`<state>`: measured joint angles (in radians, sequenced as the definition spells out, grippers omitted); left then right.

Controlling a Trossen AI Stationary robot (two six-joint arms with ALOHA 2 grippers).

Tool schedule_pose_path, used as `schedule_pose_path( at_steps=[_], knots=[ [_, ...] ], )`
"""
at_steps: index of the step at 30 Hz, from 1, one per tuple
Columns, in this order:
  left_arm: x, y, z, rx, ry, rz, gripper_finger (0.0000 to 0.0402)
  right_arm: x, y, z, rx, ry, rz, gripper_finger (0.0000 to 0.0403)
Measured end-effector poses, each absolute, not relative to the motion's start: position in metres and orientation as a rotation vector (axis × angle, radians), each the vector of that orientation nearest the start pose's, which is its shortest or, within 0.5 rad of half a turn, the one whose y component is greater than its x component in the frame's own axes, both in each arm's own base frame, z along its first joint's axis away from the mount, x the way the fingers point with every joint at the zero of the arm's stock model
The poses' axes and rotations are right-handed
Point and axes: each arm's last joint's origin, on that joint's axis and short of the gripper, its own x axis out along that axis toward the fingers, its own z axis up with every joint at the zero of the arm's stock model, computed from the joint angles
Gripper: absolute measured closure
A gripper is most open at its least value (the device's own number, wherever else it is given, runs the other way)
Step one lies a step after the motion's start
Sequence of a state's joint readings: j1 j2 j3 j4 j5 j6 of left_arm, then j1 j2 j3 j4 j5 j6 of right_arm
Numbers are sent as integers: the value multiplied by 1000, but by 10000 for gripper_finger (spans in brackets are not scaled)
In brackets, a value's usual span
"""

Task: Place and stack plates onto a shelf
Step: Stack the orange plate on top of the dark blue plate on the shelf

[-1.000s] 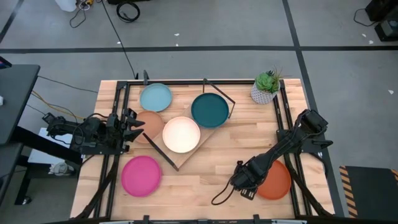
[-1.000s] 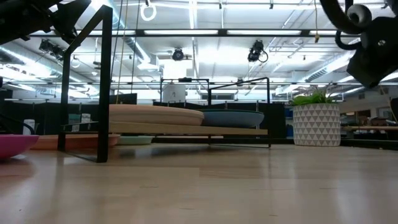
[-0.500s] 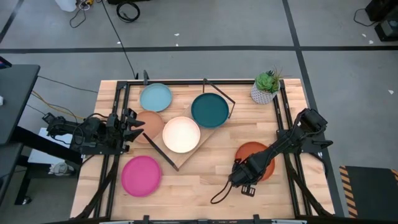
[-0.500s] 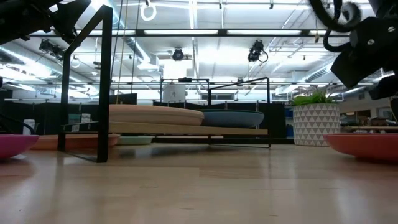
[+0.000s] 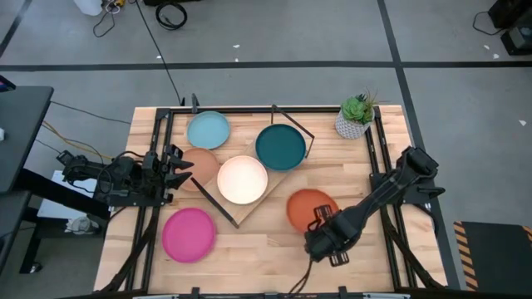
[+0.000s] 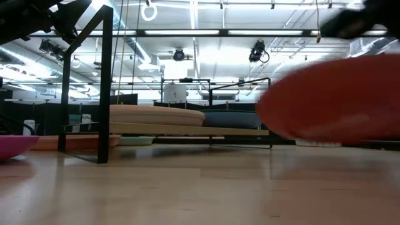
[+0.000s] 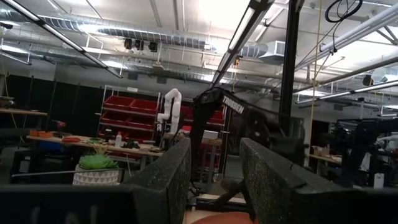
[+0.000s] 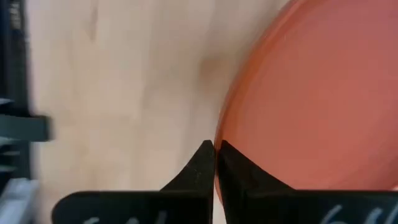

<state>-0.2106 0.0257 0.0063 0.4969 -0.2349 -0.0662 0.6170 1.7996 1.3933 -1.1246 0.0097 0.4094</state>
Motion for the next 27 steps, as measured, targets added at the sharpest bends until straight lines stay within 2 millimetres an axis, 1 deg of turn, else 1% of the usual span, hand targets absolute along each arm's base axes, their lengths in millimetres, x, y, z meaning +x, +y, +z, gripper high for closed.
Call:
schedule_pose_path(
  at_steps=[6, 9, 11, 16, 20, 24, 27],
  knots=[
    [87, -12, 210, -171, -467, 9, 256, 282, 181, 257, -405, 1405, 50, 391],
    [87, -12, 210, -172, -467, 8, 256, 291, 172, 265, -482, 1370, 65, 391],
    [87, -12, 210, -172, -467, 8, 256, 299, 161, 266, -513, 1362, 84, 391],
    [87, -12, 210, -208, -467, 0, 256, 319, 123, 267, -563, 1371, 98, 391],
    [87, -12, 210, -259, -468, -13, 256, 335, 85, 267, -587, 1377, 94, 391],
    [87, -12, 210, -275, -467, -16, 256, 347, 45, 268, -575, 1358, 58, 389],
    [87, -12, 210, -275, -467, -17, 256, 351, 20, 268, -523, 1365, 39, 387]
  ],
)
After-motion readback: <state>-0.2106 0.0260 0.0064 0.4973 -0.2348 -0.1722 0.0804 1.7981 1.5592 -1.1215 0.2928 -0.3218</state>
